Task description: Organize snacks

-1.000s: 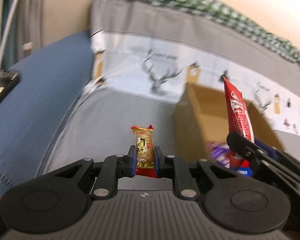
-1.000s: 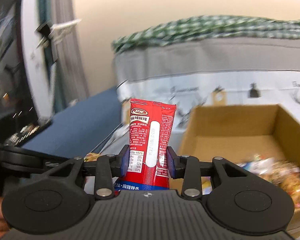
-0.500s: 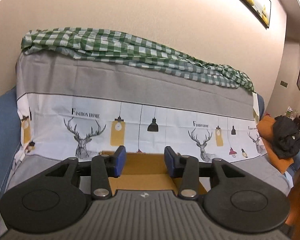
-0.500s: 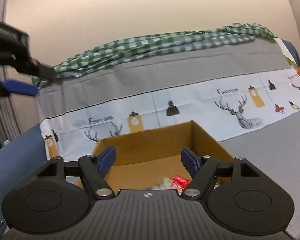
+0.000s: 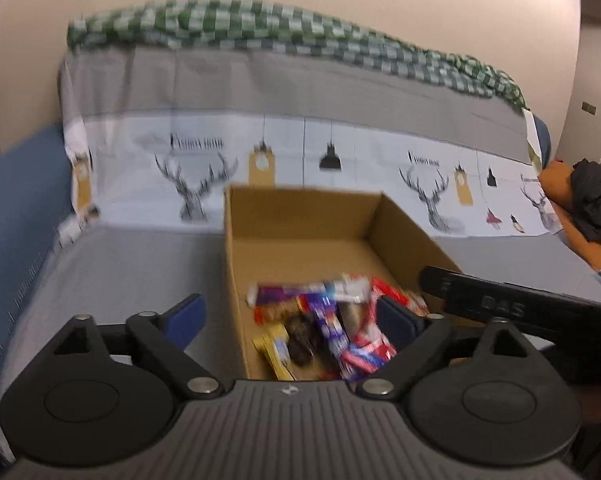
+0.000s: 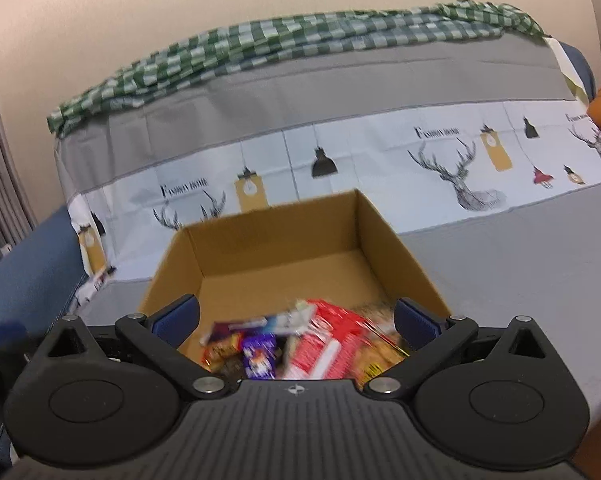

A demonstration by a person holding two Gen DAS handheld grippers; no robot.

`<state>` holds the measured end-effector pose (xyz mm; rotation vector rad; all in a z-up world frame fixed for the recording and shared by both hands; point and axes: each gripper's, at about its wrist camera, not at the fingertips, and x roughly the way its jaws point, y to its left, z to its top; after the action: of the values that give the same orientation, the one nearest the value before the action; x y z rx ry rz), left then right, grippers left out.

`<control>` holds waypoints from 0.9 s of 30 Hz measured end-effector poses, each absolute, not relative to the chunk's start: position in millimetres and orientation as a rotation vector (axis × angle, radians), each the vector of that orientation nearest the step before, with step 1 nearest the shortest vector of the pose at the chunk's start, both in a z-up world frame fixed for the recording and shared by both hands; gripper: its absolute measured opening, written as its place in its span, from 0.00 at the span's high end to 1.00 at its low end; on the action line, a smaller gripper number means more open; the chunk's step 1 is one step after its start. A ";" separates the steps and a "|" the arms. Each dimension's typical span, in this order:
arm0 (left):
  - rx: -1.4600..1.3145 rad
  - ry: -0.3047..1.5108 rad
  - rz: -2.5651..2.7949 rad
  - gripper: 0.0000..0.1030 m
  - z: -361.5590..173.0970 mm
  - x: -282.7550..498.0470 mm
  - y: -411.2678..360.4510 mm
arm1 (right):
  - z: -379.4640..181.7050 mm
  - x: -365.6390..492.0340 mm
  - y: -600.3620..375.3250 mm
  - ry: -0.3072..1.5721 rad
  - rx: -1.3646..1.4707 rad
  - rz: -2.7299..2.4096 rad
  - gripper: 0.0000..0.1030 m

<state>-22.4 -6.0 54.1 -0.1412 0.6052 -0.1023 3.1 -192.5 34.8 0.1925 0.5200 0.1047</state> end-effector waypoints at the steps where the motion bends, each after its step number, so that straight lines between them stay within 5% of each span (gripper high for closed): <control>1: -0.165 0.617 -0.121 0.00 48.6 -21.8 -3.6 | 34.2 -1.9 -195.3 0.530 0.184 0.096 0.01; 11: -0.159 0.729 -0.098 0.00 -11.2 -36.3 -2.3 | 3.7 -28.3 -185.7 0.619 0.052 0.031 0.01; 27: -0.202 0.696 -0.067 0.00 -9.5 -23.2 7.9 | 18.5 -36.6 -168.4 0.618 -0.086 0.003 0.01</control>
<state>-23.2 7.9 -9.5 -0.2023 0.6959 -0.0673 -36.6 -168.4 18.5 -0.0863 0.6185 0.0032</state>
